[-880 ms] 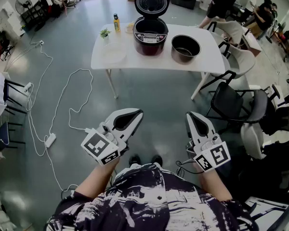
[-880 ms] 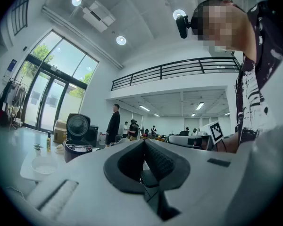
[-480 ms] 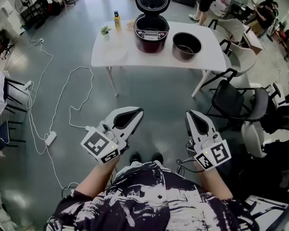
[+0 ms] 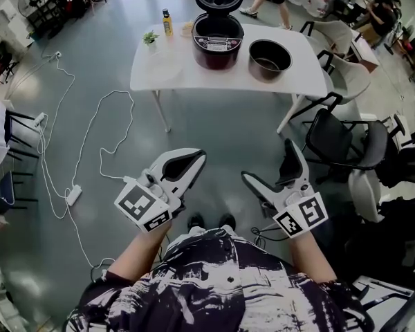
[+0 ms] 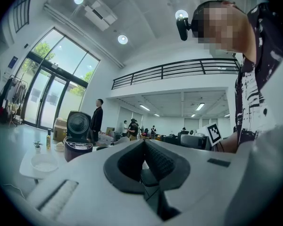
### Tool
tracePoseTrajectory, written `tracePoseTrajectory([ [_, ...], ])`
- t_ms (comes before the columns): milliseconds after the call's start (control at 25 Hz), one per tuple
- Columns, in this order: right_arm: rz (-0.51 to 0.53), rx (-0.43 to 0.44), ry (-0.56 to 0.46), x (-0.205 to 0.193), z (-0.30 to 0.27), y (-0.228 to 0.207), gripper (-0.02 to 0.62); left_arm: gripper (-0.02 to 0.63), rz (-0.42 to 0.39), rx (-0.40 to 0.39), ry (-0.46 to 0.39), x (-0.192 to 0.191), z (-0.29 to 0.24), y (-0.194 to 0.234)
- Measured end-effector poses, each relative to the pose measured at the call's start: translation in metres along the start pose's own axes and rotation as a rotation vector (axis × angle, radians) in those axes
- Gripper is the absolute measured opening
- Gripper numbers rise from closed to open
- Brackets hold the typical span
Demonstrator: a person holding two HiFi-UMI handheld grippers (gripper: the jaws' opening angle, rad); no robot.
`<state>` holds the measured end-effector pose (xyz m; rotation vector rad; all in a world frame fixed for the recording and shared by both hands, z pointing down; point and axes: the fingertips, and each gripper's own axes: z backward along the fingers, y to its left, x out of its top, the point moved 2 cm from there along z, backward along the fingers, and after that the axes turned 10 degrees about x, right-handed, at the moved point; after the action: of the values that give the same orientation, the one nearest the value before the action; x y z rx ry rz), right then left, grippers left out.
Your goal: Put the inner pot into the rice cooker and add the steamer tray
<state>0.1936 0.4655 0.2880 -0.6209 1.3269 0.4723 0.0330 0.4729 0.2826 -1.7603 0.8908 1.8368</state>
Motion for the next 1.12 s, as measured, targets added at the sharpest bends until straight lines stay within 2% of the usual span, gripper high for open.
tracePoseTrajectory([
  [360, -0.013, -0.024, 0.036, -0.015, -0.024, -0.003, 0.552, 0.005, 0.016, 0.008, 0.015, -0.008, 0.009, 0.034],
  [560, -0.001, -0.071, 0.03, -0.019, -0.047, 0.0, 0.552, 0.005, 0.025, -0.029, 0.031, -0.015, 0.016, 0.065],
  [760, 0.018, -0.099, 0.042, -0.023, -0.065, -0.005, 0.552, 0.005, 0.017, -0.064, 0.036, -0.014, 0.0, 0.091],
  [920, 0.03, -0.117, 0.048, -0.023, -0.075, -0.032, 0.552, 0.005, 0.007, -0.092, 0.033, -0.012, -0.028, 0.104],
  [1120, 0.043, -0.089, 0.037, -0.023, -0.104, -0.085, 0.552, 0.005, -0.01, -0.101, 0.035, -0.012, -0.076, 0.126],
])
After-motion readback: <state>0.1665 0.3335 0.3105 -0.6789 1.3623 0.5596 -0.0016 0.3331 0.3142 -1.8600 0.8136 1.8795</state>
